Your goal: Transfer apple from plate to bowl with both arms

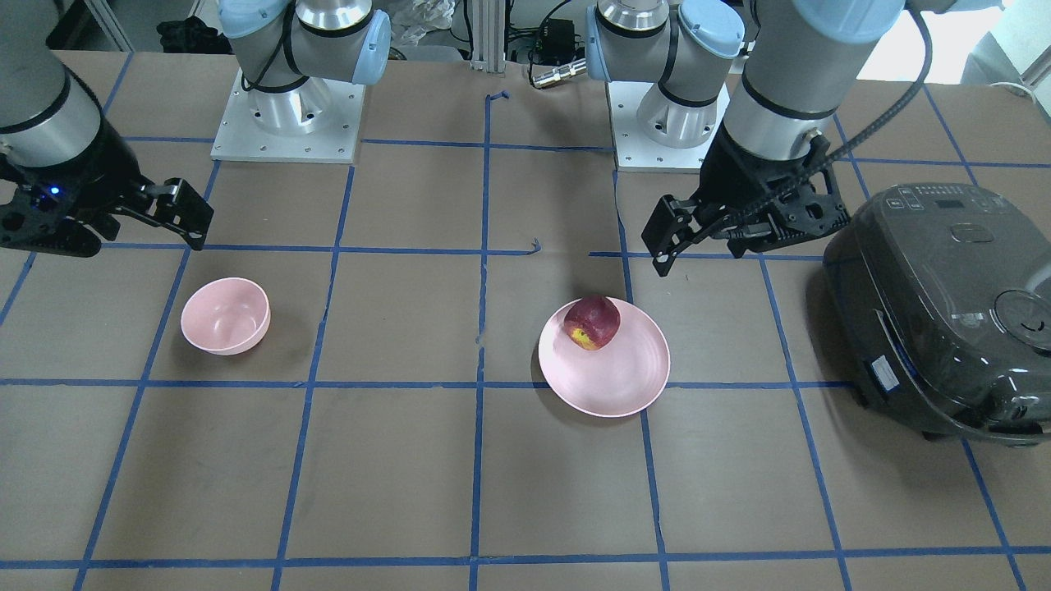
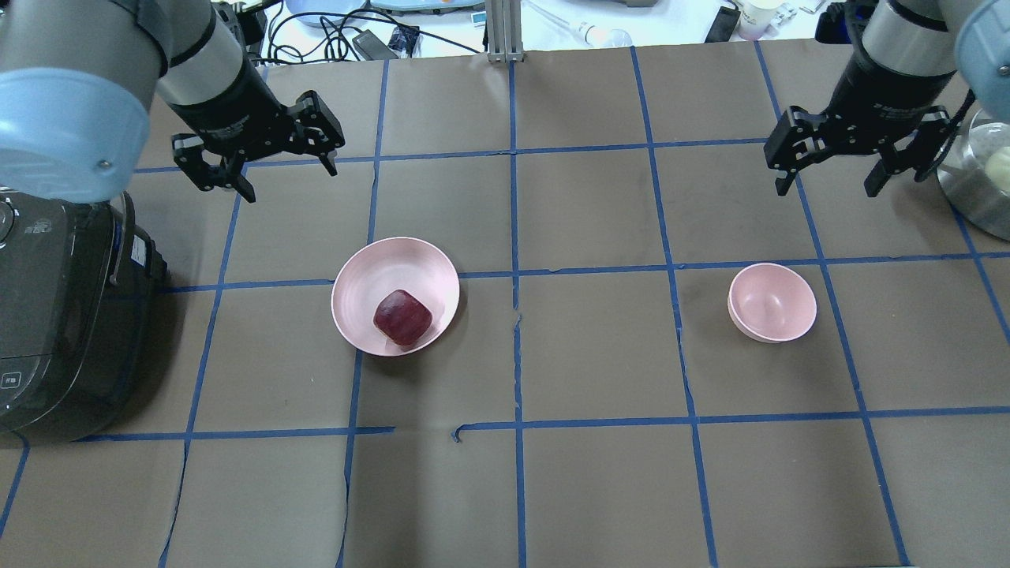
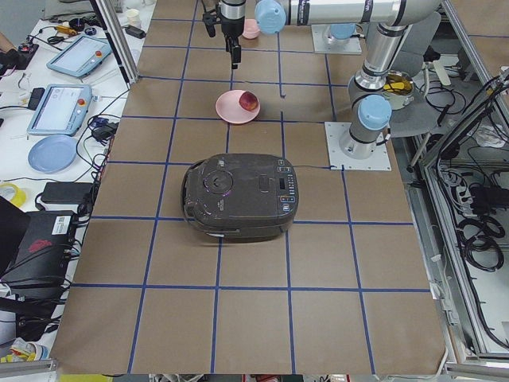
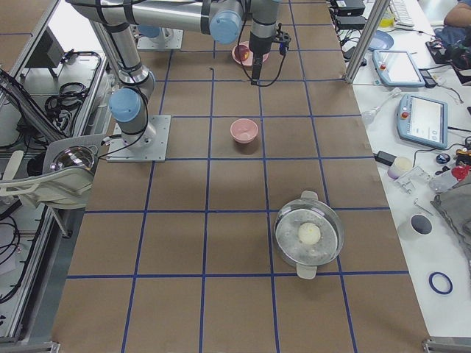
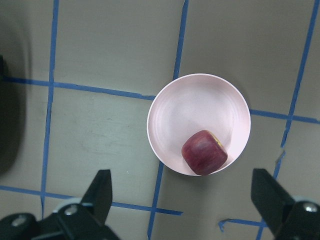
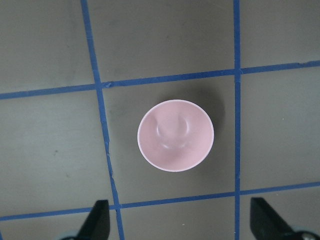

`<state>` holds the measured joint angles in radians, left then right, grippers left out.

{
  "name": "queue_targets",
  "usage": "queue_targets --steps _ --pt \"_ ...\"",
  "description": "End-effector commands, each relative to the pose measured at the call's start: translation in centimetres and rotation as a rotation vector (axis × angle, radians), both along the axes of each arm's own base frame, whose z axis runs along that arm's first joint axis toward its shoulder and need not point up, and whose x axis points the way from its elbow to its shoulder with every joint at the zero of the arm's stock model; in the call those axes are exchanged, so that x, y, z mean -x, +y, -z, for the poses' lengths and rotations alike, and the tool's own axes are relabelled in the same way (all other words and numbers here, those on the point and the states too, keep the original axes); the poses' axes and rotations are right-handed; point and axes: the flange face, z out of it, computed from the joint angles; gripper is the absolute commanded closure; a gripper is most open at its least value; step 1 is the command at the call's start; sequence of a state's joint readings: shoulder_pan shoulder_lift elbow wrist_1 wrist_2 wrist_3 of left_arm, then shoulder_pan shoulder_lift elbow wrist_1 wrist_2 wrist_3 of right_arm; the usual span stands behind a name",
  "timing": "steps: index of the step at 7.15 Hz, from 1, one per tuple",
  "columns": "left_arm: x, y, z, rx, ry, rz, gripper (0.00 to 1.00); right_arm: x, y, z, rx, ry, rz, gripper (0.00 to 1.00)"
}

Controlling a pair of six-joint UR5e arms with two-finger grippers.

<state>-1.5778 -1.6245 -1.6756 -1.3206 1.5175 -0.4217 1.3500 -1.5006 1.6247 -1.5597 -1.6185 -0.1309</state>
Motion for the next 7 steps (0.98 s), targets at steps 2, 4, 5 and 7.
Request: queue_targets --steps 2,4,5,7 --pt "0.5 2.6 13.0 -0.007 0.103 -0.352 0.0 7.5 -0.5 13.4 -0.113 -0.067 0.038 0.0" --pt "0.4 3.5 15.1 -0.029 0.114 -0.585 0.0 7.4 1.0 19.3 -0.115 -0.067 -0.006 0.0" --pt "0.4 4.0 17.5 -0.081 0.1 -0.642 0.0 7.4 1.0 21.9 -0.124 -0.069 0.002 0.0" --pt "0.6 3.7 21.1 -0.152 0.088 -0.653 0.0 7.6 0.2 24.2 -0.142 -0.07 0.039 0.17"
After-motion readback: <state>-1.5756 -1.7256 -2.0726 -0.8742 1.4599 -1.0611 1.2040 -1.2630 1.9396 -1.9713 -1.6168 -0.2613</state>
